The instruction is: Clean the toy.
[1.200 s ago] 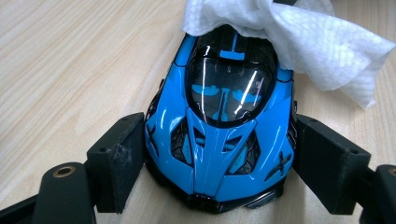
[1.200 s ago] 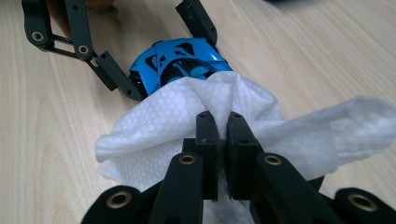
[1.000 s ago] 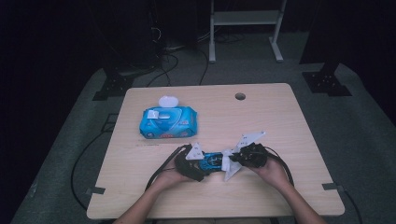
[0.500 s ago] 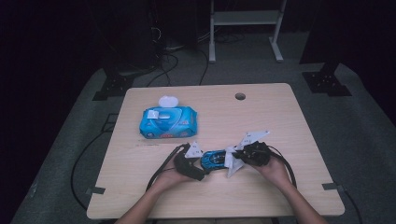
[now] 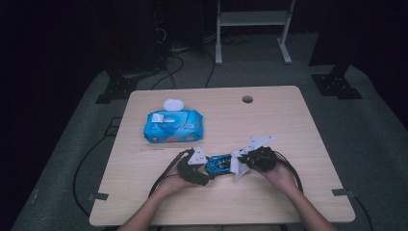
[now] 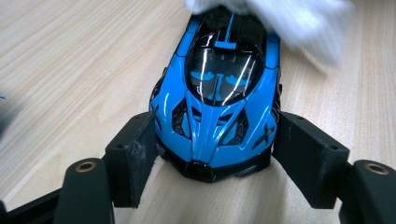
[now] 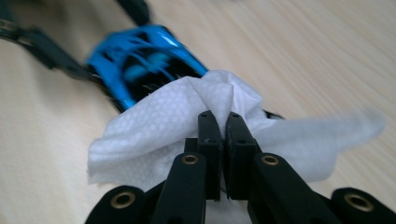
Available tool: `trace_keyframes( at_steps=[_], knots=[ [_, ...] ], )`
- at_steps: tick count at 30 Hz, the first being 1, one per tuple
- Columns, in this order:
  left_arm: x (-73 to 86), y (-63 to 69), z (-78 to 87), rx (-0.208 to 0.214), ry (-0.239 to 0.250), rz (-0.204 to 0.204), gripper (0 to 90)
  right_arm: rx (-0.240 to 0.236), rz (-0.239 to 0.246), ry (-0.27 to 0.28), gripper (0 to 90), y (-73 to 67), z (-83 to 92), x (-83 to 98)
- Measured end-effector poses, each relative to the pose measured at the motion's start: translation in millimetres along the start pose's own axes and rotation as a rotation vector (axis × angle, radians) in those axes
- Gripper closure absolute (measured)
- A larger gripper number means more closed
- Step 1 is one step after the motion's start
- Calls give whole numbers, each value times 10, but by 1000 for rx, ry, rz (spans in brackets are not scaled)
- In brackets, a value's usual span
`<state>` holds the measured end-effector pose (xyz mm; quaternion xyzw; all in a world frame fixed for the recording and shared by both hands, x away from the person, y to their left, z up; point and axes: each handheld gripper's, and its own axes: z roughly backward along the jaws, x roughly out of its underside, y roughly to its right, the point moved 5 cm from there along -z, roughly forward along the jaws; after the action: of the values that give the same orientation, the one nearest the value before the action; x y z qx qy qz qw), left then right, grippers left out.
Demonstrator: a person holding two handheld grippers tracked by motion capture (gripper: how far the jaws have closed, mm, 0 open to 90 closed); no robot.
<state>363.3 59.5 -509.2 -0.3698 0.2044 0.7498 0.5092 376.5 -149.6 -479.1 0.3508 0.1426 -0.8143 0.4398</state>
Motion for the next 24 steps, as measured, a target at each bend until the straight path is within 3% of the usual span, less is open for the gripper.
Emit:
trace_keyframes(
  at_steps=[3, 7, 9, 15, 20, 24],
  knots=[
    [5, -4, -20, 5, 6, 12, 324, -6, -28, 17, 863, 17, 22, 0],
    [-3, -16, -40, 11, 0, 15, 301, -86, 1, 57, 861, -165, -65, -115],
    [-7, -31, -61, 7, -4, 7, 261, -93, 29, 57, 861, -235, -112, -144],
    [-52, -74, -137, 34, -2, 28, 187, -142, 5, 75, 861, -183, -110, -115],
    [-90, -56, -128, 36, -33, -36, 244, -121, 37, 59, 860, -171, -89, -108],
    [-101, -52, -138, 33, -40, -39, 245, -51, 28, 17, 861, -43, 18, 10]
  ],
)
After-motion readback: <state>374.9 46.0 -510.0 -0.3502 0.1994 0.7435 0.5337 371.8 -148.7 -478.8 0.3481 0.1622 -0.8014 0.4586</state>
